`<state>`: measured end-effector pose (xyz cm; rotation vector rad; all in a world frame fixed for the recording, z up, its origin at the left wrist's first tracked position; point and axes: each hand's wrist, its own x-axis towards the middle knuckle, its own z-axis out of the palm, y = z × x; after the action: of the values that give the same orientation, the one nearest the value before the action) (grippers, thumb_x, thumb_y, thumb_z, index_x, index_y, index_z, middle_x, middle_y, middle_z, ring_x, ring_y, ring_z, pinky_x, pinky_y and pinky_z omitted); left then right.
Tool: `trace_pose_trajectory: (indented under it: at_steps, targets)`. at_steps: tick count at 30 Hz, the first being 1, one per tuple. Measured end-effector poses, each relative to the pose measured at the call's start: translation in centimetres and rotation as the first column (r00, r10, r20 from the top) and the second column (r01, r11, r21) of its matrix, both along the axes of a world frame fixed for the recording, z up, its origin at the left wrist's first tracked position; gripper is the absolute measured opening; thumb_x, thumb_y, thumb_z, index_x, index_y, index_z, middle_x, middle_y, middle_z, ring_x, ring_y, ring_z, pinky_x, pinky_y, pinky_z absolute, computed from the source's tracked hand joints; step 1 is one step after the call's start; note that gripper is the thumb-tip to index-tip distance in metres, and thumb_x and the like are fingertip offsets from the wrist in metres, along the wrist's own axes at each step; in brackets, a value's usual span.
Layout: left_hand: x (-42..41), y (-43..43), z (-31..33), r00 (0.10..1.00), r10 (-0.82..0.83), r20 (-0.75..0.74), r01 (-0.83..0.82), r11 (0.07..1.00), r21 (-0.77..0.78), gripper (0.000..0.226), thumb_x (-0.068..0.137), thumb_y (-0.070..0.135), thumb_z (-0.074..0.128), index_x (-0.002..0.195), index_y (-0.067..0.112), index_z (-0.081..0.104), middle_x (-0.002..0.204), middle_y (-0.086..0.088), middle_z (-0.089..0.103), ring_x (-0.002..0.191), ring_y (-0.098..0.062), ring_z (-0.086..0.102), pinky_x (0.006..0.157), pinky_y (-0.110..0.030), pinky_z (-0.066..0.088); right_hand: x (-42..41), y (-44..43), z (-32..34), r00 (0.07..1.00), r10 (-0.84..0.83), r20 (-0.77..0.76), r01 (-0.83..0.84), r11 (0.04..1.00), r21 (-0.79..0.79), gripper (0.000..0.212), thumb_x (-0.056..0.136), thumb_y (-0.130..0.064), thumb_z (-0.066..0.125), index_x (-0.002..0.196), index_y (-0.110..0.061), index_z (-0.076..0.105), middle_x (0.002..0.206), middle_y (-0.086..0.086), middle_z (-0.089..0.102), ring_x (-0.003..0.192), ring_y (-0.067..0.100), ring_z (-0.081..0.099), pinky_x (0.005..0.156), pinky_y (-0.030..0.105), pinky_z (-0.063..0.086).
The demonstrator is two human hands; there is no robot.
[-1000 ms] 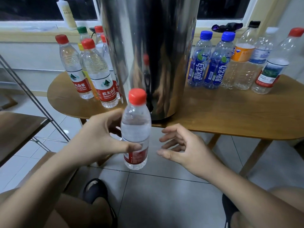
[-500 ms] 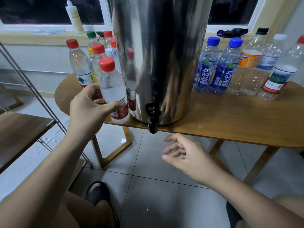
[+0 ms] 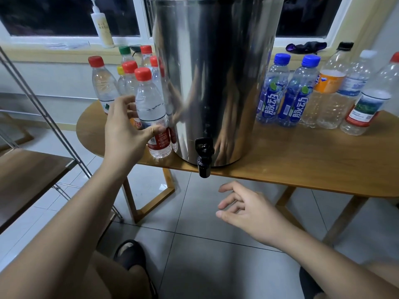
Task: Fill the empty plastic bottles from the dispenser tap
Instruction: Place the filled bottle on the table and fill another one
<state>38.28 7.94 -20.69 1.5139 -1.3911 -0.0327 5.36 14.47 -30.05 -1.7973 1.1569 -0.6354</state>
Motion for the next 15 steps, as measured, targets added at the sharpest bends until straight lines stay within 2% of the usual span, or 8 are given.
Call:
trace_pose_trajectory:
  at_steps: [2,4,6,9,15]
  targets:
    - [0.2,-0.7,-0.1,1.000,-0.003,-0.006,0.003,1.000,-0.006,0.087,0.073,0.040,0.100,0.144,0.025,0.052,0.134,0.001,0.061,0.115,-0.010,0.062,0.086,-0.005,0.043,0.0,0.0,-0.1,1.000,0.006,-0.009,-0.006,1.000,0.003,0.041,0.089,-0.038,0.084,0.122,-0.045,0.062,0.106,-0.012,0.075,0.089,0.015,0.077,0.091,0.048,0.062]
    - [0.4,-1.5,-0.4,1.000,0.000,-0.009,0.000,1.000,-0.005,0.088,0.075,0.042,0.098,0.148,0.028,0.051,0.128,0.001,0.063,0.113,-0.008,0.062,0.085,-0.005,0.043,-0.1,0.0,-0.1,1.000,0.005,-0.016,-0.005,1.000,0.003,0.041,0.089,-0.038,0.084,0.122,-0.045,0.062,0.106,-0.014,0.075,0.089,0.014,0.076,0.090,0.048,0.063]
    - [0.6,-2.0,-0.7,1.000,0.017,-0.013,-0.017,1.000,-0.001,0.089,0.076,0.044,0.097,0.150,0.030,0.049,0.120,0.002,0.064,0.109,-0.008,0.062,0.088,-0.010,0.046,-0.2,-0.1,-0.1,1.000,0.001,-0.019,-0.001,1.000,0.003,0.040,0.089,-0.037,0.084,0.122,-0.044,0.063,0.105,-0.015,0.075,0.089,0.014,0.076,0.090,0.047,0.063]
    - [0.7,-2.3,-1.1,0.997,0.021,-0.072,-0.021,1.000,-0.008,0.083,0.075,0.047,0.098,0.141,0.030,0.052,0.111,0.004,0.069,0.106,-0.010,0.067,0.091,-0.029,0.056,-0.5,-0.4,0.2,1.000,-0.011,-0.016,0.011,1.000,-0.009,0.037,0.090,-0.036,0.084,0.120,-0.044,0.063,0.105,-0.014,0.075,0.089,0.014,0.076,0.091,0.046,0.062]
    - [0.7,-0.5,-1.9,0.993,-0.001,-0.115,0.008,0.998,0.062,0.067,0.075,0.040,0.100,0.122,0.025,0.054,0.109,0.005,0.071,0.100,-0.010,0.072,0.085,-0.029,0.061,-0.9,-0.9,0.9,0.999,-0.051,0.001,0.051,0.997,-0.066,0.031,0.092,-0.037,0.083,0.116,-0.044,0.065,0.105,-0.015,0.076,0.088,0.012,0.074,0.088,0.042,0.062]
